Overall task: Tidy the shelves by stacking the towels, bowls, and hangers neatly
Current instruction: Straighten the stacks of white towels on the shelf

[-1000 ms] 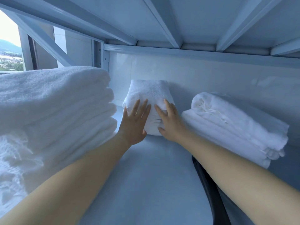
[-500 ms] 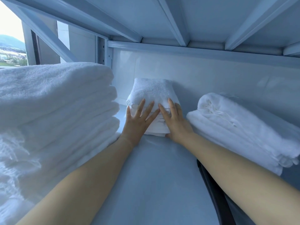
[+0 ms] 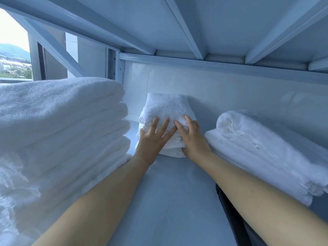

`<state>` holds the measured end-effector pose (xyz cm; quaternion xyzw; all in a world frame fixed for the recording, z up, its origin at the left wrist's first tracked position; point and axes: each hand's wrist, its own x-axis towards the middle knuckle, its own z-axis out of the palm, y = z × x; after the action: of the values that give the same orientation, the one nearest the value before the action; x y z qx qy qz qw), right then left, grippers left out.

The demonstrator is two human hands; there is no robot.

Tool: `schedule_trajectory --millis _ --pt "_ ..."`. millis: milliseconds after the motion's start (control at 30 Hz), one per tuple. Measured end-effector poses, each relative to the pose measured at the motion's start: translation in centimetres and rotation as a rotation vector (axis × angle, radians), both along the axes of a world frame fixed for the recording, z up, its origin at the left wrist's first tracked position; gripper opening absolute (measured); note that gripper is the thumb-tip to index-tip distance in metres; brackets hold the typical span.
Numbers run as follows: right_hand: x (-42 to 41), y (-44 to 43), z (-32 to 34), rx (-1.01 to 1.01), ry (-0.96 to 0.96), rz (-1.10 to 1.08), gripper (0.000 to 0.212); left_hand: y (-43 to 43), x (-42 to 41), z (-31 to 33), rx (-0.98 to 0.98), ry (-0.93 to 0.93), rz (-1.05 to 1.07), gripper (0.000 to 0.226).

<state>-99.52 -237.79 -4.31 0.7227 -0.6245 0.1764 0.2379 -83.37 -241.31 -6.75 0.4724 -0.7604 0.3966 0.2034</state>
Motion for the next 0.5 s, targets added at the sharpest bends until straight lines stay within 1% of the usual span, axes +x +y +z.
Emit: schedule_trajectory --millis 100,333,433,500 --pt "-0.1 0.4 0.2 0.010 -0.010 -0.002 0.090 0.3 0.1 0.2 -0.038 -0.002 -0.050 0.102" --pt "0.1 2.7 0.6 0.034 -0.032 -0.005 0.093 1.5 0.8 0.7 -0.156 -0.060 -0.169 0.082" --pt "0.6 3.7 0.6 0.026 -0.013 0.002 0.093 2.1 1.4 0.5 -0.171 -0.043 -0.159 0.082" --pt "1.3 4.0 0.6 0.016 -0.020 0.012 0.090 2.5 1.6 0.5 -0.123 -0.043 -0.087 0.089"
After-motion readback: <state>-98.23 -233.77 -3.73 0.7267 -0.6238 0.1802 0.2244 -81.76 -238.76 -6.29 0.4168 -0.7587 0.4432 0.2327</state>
